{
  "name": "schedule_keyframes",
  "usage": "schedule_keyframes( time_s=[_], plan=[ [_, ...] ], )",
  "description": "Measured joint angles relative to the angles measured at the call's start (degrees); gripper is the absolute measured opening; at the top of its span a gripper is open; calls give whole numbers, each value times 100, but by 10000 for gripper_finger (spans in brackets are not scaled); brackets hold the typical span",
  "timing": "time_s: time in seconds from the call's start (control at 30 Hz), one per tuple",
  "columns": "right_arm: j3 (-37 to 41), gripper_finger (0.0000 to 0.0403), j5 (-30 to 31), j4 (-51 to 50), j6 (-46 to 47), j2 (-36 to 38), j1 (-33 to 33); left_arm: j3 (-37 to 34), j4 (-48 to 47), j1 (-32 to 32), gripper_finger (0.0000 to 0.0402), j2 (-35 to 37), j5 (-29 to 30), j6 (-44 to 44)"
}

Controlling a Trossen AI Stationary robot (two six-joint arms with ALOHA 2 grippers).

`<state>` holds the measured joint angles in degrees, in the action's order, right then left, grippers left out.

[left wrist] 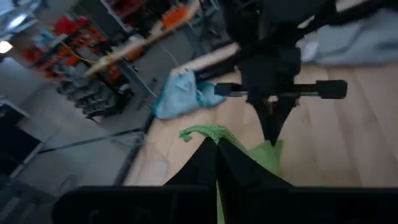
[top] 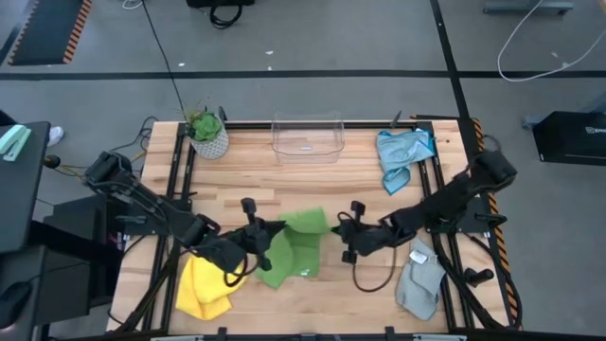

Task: Fold microfiber towels
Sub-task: Fold the green microfiber cloth

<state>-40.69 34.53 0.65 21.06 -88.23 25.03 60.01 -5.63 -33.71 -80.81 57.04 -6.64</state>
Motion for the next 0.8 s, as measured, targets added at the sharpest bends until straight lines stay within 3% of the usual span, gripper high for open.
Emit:
schedule_keyframes(
  time_s=[0.27, 0.53, 0.8],
  plan=[
    [-803, 4, 777, -1442, 35, 1118, 670, 0, -58, -489, 5, 561, 580, -84],
    [-2675, 2, 1328, -3221, 301, 730, 1158, 0, -8, -943, 5, 594, 1076, -313],
    [-3806, 2, 1662, -4468, 807, 265, 1286, 340, 136, -1565, 5, 586, 2231, -910]
  ],
)
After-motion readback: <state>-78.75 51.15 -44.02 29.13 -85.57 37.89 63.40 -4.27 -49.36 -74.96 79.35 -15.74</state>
